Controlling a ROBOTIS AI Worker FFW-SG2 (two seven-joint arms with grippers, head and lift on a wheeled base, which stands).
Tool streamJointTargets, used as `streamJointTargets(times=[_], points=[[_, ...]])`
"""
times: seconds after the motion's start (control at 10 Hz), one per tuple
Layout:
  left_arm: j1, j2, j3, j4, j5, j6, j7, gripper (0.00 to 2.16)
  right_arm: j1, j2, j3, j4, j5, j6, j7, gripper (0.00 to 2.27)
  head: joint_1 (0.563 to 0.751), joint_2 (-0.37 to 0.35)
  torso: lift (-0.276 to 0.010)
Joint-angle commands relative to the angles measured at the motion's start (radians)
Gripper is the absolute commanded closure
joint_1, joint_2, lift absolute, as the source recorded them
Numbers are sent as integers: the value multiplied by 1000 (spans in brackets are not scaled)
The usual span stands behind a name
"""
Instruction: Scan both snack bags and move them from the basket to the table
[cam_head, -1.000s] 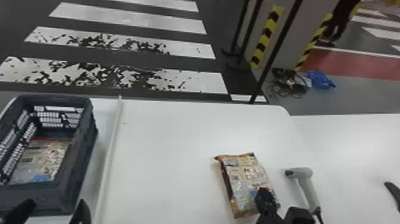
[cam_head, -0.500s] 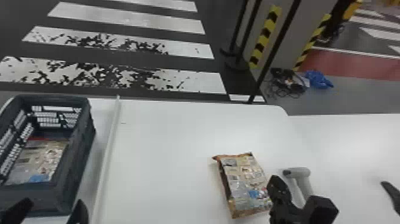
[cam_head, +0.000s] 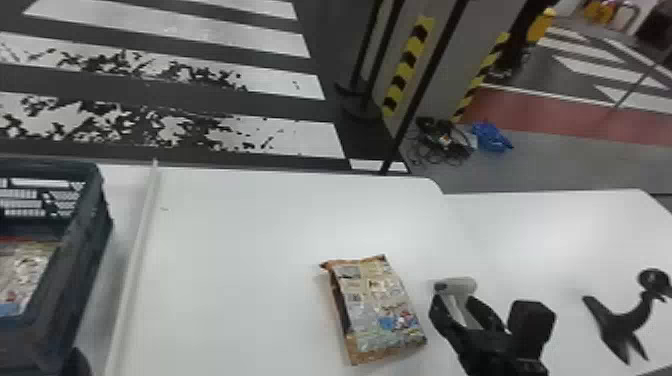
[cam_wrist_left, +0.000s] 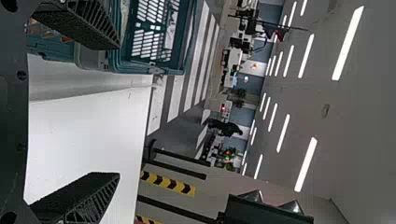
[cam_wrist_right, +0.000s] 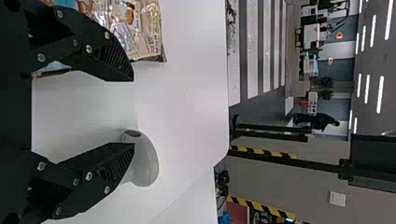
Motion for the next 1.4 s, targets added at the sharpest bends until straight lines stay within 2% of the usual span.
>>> streamJointTargets(times=[0.0, 0.2, 0.5, 0.7, 1.0, 1.3], points=[[0, 0, 0, 1, -2, 0, 0, 16, -30, -34, -40, 27, -2, 30, 15, 33, 695, -350, -98], [-9, 0, 8, 15, -2, 6, 3, 12, -80, -63, -60, 96, -2, 39, 55, 36, 695, -350, -98], [-20, 0, 20, 43, 2, 9, 3, 12, -175, -121, -57, 277, 15, 3, 159, 36, 695, -350, -98], [-26, -2, 23, 44, 5, 19, 4, 12, -199, -152, -42, 317, 43, -28, 165, 39, 695, -350, -98], [-40, -2, 23, 44, 5, 43, 4, 12, -221, -218, -37, 379, 44, -43, 200, 49, 695, -350, -98], [-46, -6, 20, 44, 5, 55, 4, 16, -227, -238, -29, 431, 32, -37, 246, 53, 695, -350, -98]])
